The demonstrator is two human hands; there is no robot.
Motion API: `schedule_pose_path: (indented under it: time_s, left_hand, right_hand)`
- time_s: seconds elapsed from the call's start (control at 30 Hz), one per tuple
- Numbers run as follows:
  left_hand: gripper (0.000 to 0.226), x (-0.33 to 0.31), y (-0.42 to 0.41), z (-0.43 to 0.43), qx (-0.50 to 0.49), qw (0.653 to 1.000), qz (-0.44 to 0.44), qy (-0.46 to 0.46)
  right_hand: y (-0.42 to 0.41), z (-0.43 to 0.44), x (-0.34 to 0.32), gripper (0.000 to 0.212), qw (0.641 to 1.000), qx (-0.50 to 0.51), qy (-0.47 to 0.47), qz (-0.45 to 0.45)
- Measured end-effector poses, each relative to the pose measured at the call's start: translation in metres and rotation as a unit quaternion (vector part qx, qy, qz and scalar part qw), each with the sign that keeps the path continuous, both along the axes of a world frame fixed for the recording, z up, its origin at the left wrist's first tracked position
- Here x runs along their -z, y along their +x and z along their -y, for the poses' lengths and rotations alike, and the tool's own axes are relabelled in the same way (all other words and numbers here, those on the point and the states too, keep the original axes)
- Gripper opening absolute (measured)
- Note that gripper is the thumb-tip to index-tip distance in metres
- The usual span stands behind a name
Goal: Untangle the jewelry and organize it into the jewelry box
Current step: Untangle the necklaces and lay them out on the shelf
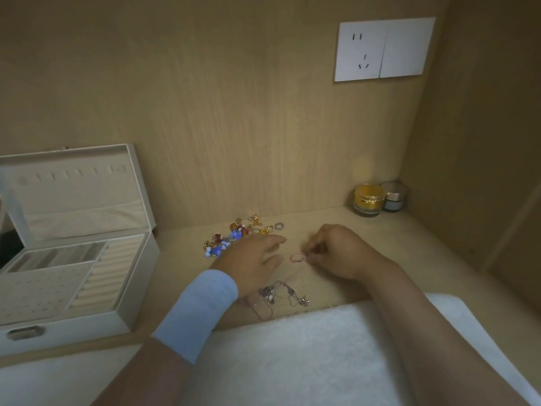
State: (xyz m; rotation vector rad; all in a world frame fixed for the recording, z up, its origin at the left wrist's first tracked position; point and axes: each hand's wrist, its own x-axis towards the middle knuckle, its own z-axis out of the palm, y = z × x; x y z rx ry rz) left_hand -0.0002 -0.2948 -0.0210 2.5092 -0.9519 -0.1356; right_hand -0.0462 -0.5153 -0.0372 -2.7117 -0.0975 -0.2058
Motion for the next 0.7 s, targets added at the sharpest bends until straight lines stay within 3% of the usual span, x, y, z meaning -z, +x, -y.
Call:
schedule_pose_path:
  time_s: [0.07,0.13,0.27,0.33,0.5,0.63,0.7]
  left_hand:
    - [0.039,0.000,0.007,0.019,-0.006,0.998,-0.056,-0.026]
    - [0.040,0.001,0.013,0.035,-0.026,0.993,-0.092,-0.075]
    - [0.039,0.003,0.015,0.044,-0.034,0.945,-0.230,-0.230]
    - [0.031,0.003,0.014,0.042,-0.009,0.918,-0.299,-0.260]
    - [0.022,-0.007,0.018,0.032,0.019,0.896,-0.381,-0.226]
    - [0.016,-0.017,0.021,0.023,0.044,0.906,-0.402,-0.126]
    - [0.015,-0.020,0.025,0.018,0.039,0.915,-0.382,-0.121]
  right_hand:
    - [0.003,0.002,0.002,0.007,1.000,0.012,0.029,0.002]
    - [0.004,0.005,0.006,0.007,0.991,0.025,0.131,0.013]
    - [0.011,0.000,0.006,0.008,0.927,0.040,0.368,0.064]
    - [0.013,-0.007,0.000,0.011,0.888,0.039,0.451,0.078]
    - [0.010,-0.019,-0.010,0.018,0.838,0.051,0.535,0.092]
    - [0.004,-0.022,-0.015,0.017,0.790,0.074,0.602,0.091]
    - [0.001,-0.019,-0.018,0.014,0.758,0.082,0.641,0.086]
